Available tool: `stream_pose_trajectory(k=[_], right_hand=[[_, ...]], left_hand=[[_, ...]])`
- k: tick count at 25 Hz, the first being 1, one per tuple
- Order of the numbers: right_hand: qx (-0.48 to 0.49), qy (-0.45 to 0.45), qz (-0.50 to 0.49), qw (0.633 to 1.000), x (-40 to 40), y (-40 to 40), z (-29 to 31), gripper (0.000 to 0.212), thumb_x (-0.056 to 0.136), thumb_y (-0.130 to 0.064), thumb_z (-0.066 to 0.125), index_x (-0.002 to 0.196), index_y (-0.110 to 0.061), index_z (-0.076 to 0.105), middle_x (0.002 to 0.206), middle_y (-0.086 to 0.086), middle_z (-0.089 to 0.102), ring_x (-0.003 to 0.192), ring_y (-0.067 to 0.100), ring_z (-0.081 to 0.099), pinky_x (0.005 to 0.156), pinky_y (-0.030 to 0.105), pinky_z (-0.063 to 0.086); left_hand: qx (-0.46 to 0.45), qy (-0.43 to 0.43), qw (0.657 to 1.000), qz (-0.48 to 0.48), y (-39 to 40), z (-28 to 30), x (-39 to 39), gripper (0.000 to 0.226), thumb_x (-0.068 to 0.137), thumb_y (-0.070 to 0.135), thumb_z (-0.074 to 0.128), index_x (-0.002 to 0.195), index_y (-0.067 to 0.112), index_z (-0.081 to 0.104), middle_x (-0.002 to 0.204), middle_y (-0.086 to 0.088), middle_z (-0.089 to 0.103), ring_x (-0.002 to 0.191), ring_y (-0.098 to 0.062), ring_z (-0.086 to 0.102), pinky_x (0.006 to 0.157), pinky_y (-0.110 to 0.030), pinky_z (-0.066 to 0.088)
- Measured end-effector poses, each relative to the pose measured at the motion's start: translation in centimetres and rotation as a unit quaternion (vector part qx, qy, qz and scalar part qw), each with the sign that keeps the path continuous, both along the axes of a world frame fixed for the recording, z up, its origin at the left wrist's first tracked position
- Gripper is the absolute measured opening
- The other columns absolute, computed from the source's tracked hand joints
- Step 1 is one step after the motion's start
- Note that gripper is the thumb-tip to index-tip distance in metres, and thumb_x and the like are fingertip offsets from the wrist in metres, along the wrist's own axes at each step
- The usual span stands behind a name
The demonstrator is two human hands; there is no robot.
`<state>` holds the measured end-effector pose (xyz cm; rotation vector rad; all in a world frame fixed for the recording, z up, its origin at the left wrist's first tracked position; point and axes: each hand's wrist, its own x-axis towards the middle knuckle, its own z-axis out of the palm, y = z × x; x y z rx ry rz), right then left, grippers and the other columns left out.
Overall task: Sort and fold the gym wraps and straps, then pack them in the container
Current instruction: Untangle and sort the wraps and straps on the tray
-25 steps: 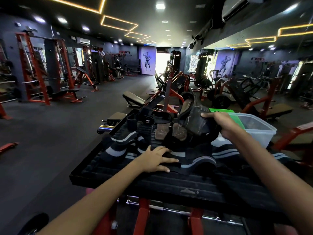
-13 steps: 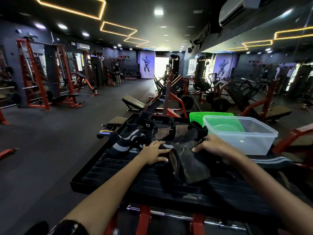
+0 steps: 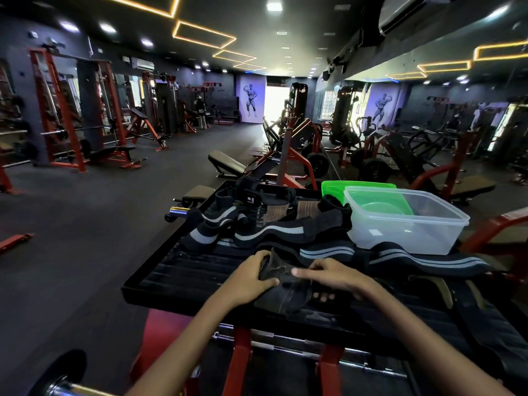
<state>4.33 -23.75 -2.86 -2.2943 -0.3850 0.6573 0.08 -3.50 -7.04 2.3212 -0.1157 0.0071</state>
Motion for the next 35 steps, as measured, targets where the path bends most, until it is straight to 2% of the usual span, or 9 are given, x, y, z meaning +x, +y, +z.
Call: stream_pose_trajectory(k=[4,7,10,14,18,22,25,30,35], right_hand=[[-0.266,-0.128,0.145,0.944,1.0,-5.7,1.3,0.047,0.069,-0.034,0.080,0.106,-0.020,0.055,0.089,0.001,0.063,0.067,0.013,0.056,0.056,0.017,0.040],[-0.288,-0.266,0.100,0.915,2.0,-9.5,1.5,0.023,0.071,-0.026,0.074,0.089,-0.026,0.060,0.090,-0.003,0.058,0.089,0.015,0.055,0.068,0.022,0.038],[-0.298,-0.247,0.078,0.919,1.7,-11.4,1.9,0.041,0.064,-0.044,0.078,0.097,-0.032,0.057,0.104,-0.005,0.059,0.101,0.015,0.056,0.085,0.027,0.043],[-0.050,-0.321,0.094,0.941,-1.4,-5.4,2.8,0.058,0.072,-0.037,0.077,0.122,-0.019,0.052,0.119,-0.003,0.052,0.110,0.006,0.048,0.094,0.017,0.035],[0.015,-0.236,0.128,0.963,-0.8,3.1,1.6,0.065,0.079,-0.032,0.072,0.134,-0.015,0.041,0.133,0.003,0.048,0.123,0.014,0.045,0.095,0.019,0.033],[-0.005,-0.147,0.130,0.980,2.3,4.9,0.0,0.032,0.069,-0.031,0.081,0.089,-0.010,0.067,0.085,0.005,0.063,0.085,0.018,0.060,0.070,0.028,0.042],[0.008,-0.105,0.097,0.990,3.9,3.5,-0.3,0.039,0.069,-0.026,0.082,0.051,-0.014,0.050,0.051,-0.003,0.048,0.051,0.010,0.046,0.053,0.026,0.033],[-0.120,-0.089,0.130,0.980,3.9,2.5,-0.9,0.028,0.073,-0.032,0.077,0.068,-0.012,0.057,0.059,-0.006,0.053,0.056,0.009,0.050,0.051,0.021,0.036],[-0.022,-0.167,0.018,0.985,4.1,2.9,-2.6,0.037,0.071,-0.036,0.079,0.066,-0.018,0.047,0.065,-0.001,0.050,0.061,0.014,0.048,0.060,0.029,0.037]], left_hand=[[0.048,-0.017,0.997,0.050,-0.4,0.0,-0.2,0.053,0.086,0.029,0.064,0.131,0.021,0.036,0.126,-0.003,0.047,0.114,-0.020,0.050,0.096,-0.038,0.043],[0.084,-0.032,0.993,0.078,-0.7,-0.1,-0.4,0.055,0.085,0.032,0.065,0.131,0.021,0.036,0.125,-0.002,0.047,0.114,-0.020,0.049,0.096,-0.037,0.044],[0.016,-0.028,0.996,0.077,-0.3,0.1,-0.8,0.053,0.087,0.034,0.063,0.130,0.019,0.036,0.123,0.003,0.045,0.112,-0.016,0.049,0.092,-0.029,0.043],[-0.264,-0.009,0.952,0.157,0.4,0.8,-1.1,0.017,0.090,0.008,0.051,0.106,0.015,0.052,0.096,0.004,0.057,0.092,-0.014,0.054,0.088,-0.030,0.041],[-0.244,-0.001,0.956,0.165,0.5,0.7,-1.6,0.010,0.087,0.015,0.055,0.096,0.014,0.060,0.087,0.000,0.061,0.086,-0.016,0.056,0.076,-0.028,0.043],[-0.194,-0.013,0.969,0.154,0.3,0.7,-1.7,0.017,0.082,0.018,0.063,0.098,0.013,0.059,0.092,-0.005,0.064,0.083,-0.015,0.057,0.073,-0.024,0.045],[-0.110,-0.002,0.986,0.125,0.2,0.5,-1.6,0.021,0.079,0.013,0.067,0.096,0.018,0.057,0.077,0.000,0.058,0.063,-0.007,0.052,0.058,-0.016,0.042],[-0.095,-0.026,0.987,0.123,0.0,0.0,-1.3,0.011,0.087,0.021,0.063,0.086,0.014,0.055,0.072,0.005,0.049,0.057,-0.004,0.042,0.057,-0.014,0.039],[-0.066,-0.039,0.991,0.108,0.0,0.2,-1.3,0.016,0.099,0.027,0.043,0.108,0.018,0.052,0.085,-0.007,0.060,0.057,-0.010,0.053,0.060,-0.022,0.045]])
